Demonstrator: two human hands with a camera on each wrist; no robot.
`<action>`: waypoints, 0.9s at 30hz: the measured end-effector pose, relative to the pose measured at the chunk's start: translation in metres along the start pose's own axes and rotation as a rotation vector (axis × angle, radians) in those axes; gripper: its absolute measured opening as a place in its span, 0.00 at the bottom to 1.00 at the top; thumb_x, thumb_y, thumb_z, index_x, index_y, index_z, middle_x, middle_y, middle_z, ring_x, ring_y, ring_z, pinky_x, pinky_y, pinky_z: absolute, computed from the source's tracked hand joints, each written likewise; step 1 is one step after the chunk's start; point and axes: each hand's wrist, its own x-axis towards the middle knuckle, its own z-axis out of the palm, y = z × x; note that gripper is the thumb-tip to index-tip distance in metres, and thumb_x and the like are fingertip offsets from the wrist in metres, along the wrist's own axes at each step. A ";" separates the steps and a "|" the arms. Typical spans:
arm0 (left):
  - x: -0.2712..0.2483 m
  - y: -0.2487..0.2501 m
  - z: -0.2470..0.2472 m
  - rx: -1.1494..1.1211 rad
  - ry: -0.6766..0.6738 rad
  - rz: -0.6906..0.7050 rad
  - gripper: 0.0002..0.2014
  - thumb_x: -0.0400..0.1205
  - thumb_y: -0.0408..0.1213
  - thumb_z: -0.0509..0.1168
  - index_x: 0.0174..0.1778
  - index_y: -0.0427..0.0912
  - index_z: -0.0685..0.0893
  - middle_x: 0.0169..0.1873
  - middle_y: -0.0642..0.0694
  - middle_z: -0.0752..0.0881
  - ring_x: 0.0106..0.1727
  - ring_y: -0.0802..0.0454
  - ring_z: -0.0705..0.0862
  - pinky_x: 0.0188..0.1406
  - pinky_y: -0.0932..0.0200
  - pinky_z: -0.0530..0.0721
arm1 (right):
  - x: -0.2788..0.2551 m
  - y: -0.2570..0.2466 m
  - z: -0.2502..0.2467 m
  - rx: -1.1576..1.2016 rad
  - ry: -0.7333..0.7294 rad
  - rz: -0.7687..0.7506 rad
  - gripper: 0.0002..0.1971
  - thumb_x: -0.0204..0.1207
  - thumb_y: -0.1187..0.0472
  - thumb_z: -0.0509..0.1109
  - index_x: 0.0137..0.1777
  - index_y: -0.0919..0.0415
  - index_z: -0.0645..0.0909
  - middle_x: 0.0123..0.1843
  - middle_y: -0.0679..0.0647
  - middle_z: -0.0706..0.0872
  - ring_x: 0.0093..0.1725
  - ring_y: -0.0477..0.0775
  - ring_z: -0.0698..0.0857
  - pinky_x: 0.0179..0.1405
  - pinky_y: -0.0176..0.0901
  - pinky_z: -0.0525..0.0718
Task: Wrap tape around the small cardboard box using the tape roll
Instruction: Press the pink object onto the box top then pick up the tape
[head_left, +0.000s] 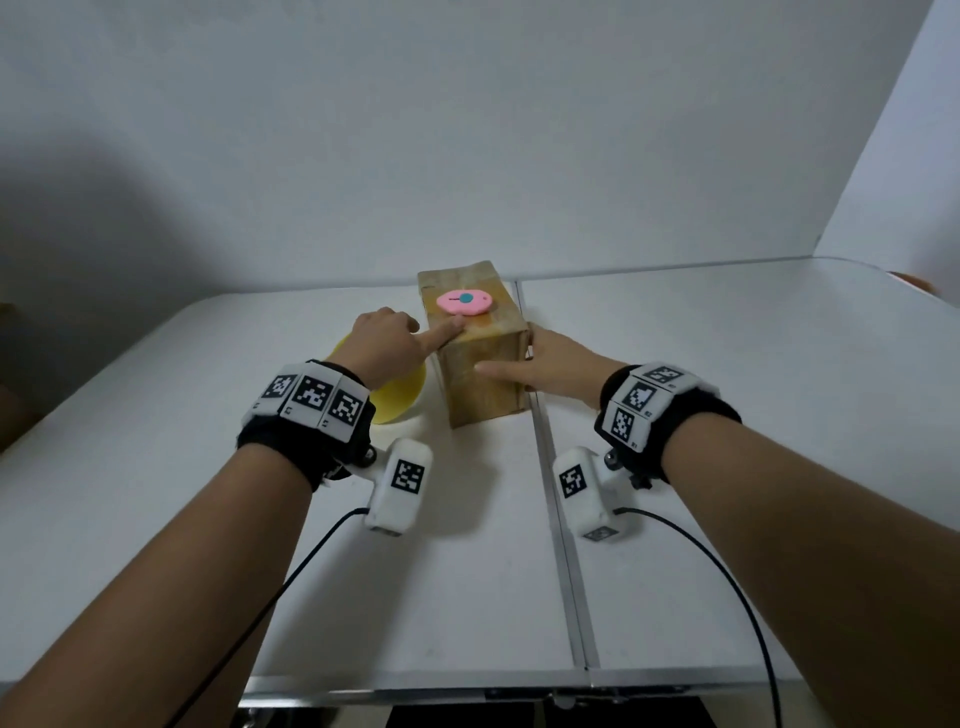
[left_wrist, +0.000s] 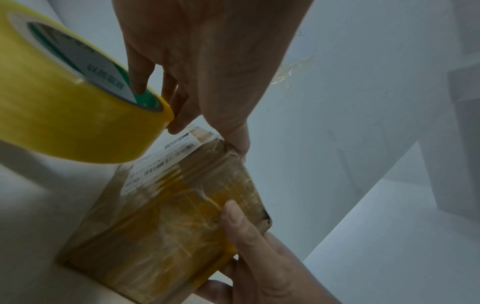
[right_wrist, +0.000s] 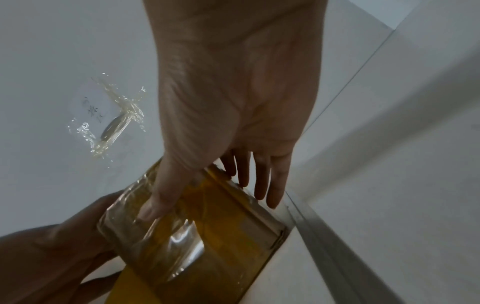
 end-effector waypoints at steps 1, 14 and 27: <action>0.002 -0.001 0.001 -0.002 -0.002 -0.001 0.37 0.79 0.69 0.53 0.61 0.39 0.85 0.63 0.35 0.84 0.65 0.37 0.81 0.61 0.47 0.76 | 0.002 -0.002 0.002 0.002 0.017 -0.012 0.31 0.70 0.45 0.78 0.72 0.50 0.75 0.56 0.40 0.85 0.60 0.46 0.85 0.56 0.35 0.82; 0.011 -0.006 0.007 -0.012 -0.012 0.054 0.35 0.80 0.67 0.52 0.55 0.37 0.87 0.51 0.34 0.86 0.59 0.36 0.84 0.46 0.55 0.72 | 0.010 0.012 0.009 -0.009 0.037 -0.044 0.41 0.67 0.54 0.83 0.79 0.53 0.67 0.62 0.45 0.84 0.60 0.46 0.85 0.56 0.36 0.85; 0.007 -0.003 0.007 -0.003 -0.013 0.070 0.34 0.83 0.64 0.52 0.56 0.34 0.86 0.56 0.33 0.87 0.60 0.37 0.84 0.50 0.53 0.77 | 0.052 0.034 0.022 -0.017 0.117 0.120 0.62 0.34 0.20 0.78 0.75 0.41 0.72 0.68 0.48 0.82 0.66 0.51 0.85 0.66 0.54 0.85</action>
